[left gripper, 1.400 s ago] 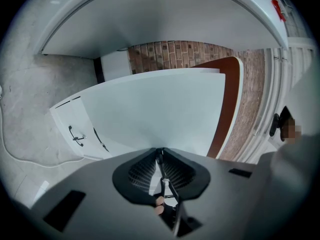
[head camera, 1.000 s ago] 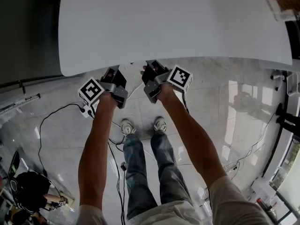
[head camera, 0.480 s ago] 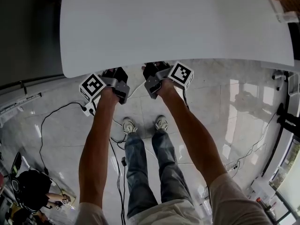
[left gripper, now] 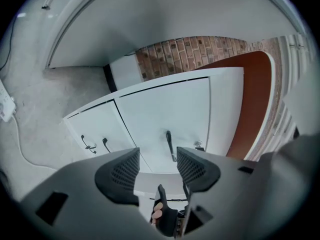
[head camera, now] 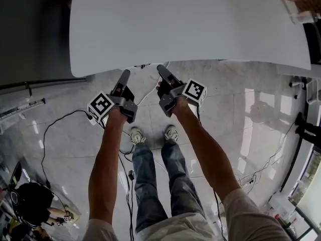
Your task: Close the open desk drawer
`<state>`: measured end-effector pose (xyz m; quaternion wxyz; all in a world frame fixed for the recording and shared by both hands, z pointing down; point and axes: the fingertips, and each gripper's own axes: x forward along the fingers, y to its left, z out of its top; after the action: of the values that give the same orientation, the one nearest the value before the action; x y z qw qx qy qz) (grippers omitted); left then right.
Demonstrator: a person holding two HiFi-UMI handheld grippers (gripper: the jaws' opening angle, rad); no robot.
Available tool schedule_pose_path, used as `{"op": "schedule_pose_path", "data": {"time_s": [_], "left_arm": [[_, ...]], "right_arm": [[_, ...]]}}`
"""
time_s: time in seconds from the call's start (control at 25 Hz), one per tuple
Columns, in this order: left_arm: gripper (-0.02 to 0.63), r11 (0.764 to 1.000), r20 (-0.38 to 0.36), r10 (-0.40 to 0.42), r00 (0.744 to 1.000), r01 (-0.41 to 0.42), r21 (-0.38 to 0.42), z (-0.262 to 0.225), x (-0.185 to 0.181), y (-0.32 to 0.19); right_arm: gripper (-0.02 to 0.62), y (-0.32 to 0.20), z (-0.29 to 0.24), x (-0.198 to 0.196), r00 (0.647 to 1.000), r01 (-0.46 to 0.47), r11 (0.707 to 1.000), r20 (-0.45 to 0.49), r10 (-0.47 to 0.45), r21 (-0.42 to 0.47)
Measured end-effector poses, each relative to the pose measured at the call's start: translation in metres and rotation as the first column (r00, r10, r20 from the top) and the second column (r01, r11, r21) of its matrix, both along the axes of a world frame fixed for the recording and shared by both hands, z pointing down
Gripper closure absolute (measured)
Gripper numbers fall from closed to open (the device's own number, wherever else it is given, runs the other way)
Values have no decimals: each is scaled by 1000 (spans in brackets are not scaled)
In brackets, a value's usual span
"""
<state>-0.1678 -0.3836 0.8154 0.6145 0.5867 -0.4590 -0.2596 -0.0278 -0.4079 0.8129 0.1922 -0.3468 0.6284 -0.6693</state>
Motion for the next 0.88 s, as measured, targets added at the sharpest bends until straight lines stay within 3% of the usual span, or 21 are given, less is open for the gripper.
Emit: {"op": "schedule_pose_path", "data": {"time_s": [0.16,0.2,0.24,0.32,0.44,0.6,0.68,0.76,0.84,0.88], "left_arm": [[376,999,38,15,999,-17,32,-26,15,13],[376,999,50,21,999,-23,47,-33,18,15],[381,997,64,26,998,-31,64,-39,21,18],[416,994,108,36,993,-47,102,-54,24,25],[594,983,166,32,986,-62,176,-83,23,36],[594,972,161,41,986,-77,224,-120,30,57],[594,967,200,44,979,-92,237,-138,32,63],[594,957,265,61,962,-132,259,-157,34,66],[594,941,372,84,924,-197,277,-177,36,70],[594,929,446,95,890,-240,282,-188,37,73]], "right_arm": [[344,14,-38,8,999,25,997,37,-28,72],[386,17,-45,11,999,21,996,43,-25,84],[471,20,-53,15,999,16,995,44,-20,96],[553,27,-70,21,998,10,992,53,-17,128],[577,39,-101,27,996,11,984,83,-27,180],[578,58,-132,36,996,3,978,85,-22,210],[578,63,-147,41,999,18,972,38,-28,232],[578,67,-158,46,997,60,967,-70,-44,249],[578,73,-169,49,972,141,950,-222,-79,279],[578,77,-177,50,946,193,934,-311,-95,301]]}}
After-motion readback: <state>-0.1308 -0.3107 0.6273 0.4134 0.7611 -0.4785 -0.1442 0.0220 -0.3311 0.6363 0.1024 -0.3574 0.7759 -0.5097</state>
